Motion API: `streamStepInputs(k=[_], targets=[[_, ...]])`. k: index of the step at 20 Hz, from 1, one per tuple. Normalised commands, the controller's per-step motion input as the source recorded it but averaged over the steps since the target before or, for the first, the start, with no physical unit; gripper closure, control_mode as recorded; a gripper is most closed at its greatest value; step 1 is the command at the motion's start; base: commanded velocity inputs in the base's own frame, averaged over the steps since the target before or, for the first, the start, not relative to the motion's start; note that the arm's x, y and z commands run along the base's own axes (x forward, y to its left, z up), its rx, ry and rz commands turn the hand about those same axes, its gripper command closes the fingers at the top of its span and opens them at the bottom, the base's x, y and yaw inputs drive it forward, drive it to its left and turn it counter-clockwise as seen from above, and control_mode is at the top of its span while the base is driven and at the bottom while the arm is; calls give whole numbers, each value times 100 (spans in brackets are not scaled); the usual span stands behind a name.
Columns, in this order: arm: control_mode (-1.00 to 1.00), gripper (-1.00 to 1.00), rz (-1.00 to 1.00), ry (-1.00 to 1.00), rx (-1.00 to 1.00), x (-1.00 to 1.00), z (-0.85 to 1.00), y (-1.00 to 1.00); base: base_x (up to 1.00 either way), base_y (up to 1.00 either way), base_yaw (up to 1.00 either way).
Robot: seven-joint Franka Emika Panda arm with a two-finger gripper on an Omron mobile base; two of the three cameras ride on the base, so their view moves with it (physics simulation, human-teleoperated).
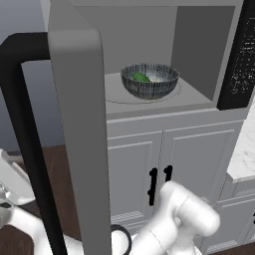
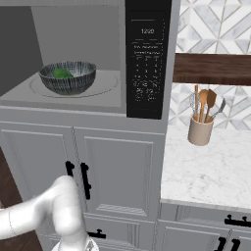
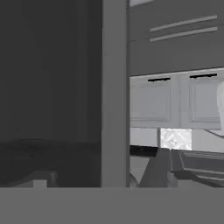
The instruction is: Pick the broccoli from the sink and place it in the bowl. Then pick the bowl and place it in the microwave. Then close the microwave door and press the start button.
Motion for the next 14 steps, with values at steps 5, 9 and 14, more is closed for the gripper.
streamStepInputs(k=[5, 9, 14], targets=[[-100, -100, 40, -28, 37, -14, 6, -74, 0, 0, 0], [-100, -100, 45, -22, 23, -5, 1, -90, 0, 0, 0], [-100, -100, 42, -11, 13, 0, 0, -93, 0, 0, 0]])
